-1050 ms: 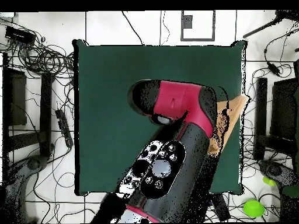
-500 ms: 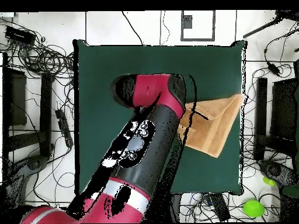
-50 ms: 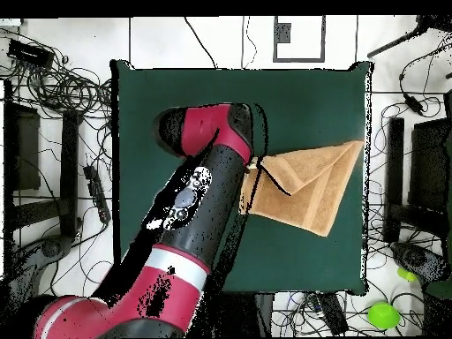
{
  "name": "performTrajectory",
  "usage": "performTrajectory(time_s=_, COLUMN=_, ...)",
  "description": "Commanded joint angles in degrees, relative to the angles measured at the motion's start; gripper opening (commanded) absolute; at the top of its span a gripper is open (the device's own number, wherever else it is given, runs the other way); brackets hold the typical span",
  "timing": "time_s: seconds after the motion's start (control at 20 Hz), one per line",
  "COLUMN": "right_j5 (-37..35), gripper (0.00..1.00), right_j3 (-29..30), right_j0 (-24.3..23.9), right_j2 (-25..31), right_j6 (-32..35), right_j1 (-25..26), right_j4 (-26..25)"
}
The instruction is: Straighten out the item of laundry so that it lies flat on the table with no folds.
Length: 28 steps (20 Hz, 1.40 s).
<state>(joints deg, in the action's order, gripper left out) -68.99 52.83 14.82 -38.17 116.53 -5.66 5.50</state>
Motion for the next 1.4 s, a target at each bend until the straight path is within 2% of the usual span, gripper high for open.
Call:
performTrajectory(time_s=0.05, right_j5=-11.1, gripper=0.0, right_j3=-10.4, right_j0=2.6, right_j2=3.7, right_j6=20.0, right_j1=4.3, right_j4=5.8)
performTrajectory(time_s=0.3, right_j5=-11.6, gripper=0.0, right_j3=-14.2, right_j0=2.3, right_j2=3.9, right_j6=20.6, right_j1=6.4, right_j4=6.7)
performTrajectory(time_s=0.55, right_j5=-9.7, gripper=0.0, right_j3=-15.2, right_j0=2.1, right_j2=3.5, right_j6=20.4, right_j1=7.1, right_j4=6.3)
performTrajectory(time_s=0.6, right_j5=-10.0, gripper=1.0, right_j3=-14.9, right_j0=2.3, right_j2=3.5, right_j6=20.9, right_j1=7.1, right_j4=6.6)
performTrajectory(time_s=0.85, right_j5=-8.3, gripper=1.0, right_j3=-15.7, right_j0=2.4, right_j2=3.2, right_j6=18.6, right_j1=6.8, right_j4=5.5)
performTrajectory(time_s=1.1, right_j5=-10.7, gripper=1.0, right_j3=-16.3, right_j0=2.3, right_j2=3.9, right_j6=16.1, right_j1=5.9, right_j4=5.6)
performTrajectory(time_s=1.2, right_j5=-10.7, gripper=1.0, right_j3=-15.6, right_j0=2.4, right_j2=4.1, right_j6=15.2, right_j1=5.2, right_j4=5.4)
performTrajectory(time_s=1.4, right_j5=-10.1, gripper=1.0, right_j3=-11.6, right_j0=1.8, right_j2=4.8, right_j6=8.4, right_j1=1.5, right_j4=3.4)
